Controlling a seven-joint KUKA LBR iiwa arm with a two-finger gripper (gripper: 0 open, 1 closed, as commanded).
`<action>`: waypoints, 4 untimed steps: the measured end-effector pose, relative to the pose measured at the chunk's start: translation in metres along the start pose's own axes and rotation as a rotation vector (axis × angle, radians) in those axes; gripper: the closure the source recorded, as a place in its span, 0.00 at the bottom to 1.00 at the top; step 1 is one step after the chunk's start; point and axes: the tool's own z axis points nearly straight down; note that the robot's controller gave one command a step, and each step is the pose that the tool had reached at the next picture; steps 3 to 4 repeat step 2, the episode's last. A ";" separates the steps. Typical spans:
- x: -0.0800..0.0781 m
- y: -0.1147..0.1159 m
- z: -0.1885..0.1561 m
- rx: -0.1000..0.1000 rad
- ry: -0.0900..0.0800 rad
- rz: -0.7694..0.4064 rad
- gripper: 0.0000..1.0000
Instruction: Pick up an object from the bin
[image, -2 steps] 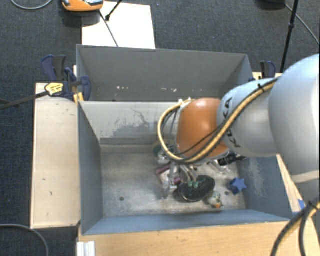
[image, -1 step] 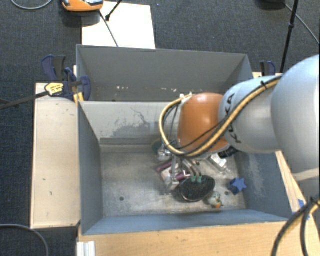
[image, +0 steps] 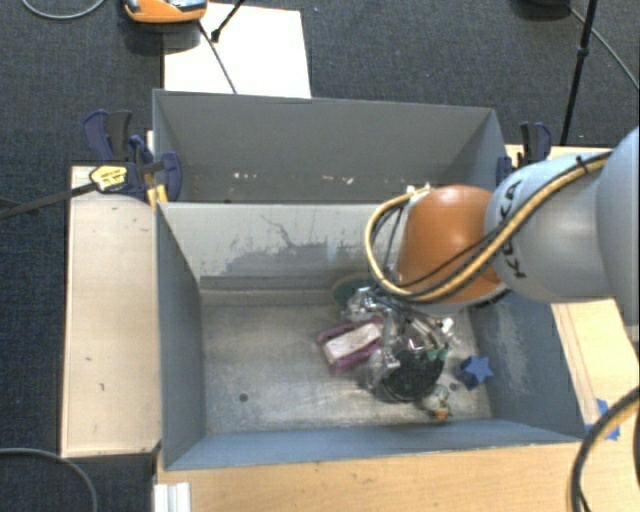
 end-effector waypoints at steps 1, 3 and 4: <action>-0.002 0.001 -0.002 0.000 -0.006 0.004 1.00; -0.002 -0.049 -0.161 0.004 0.002 -0.089 1.00; -0.002 -0.049 -0.161 0.004 0.002 -0.089 1.00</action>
Offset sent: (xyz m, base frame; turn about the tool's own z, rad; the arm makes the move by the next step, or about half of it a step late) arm 0.0000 0.0000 0.0000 0.0000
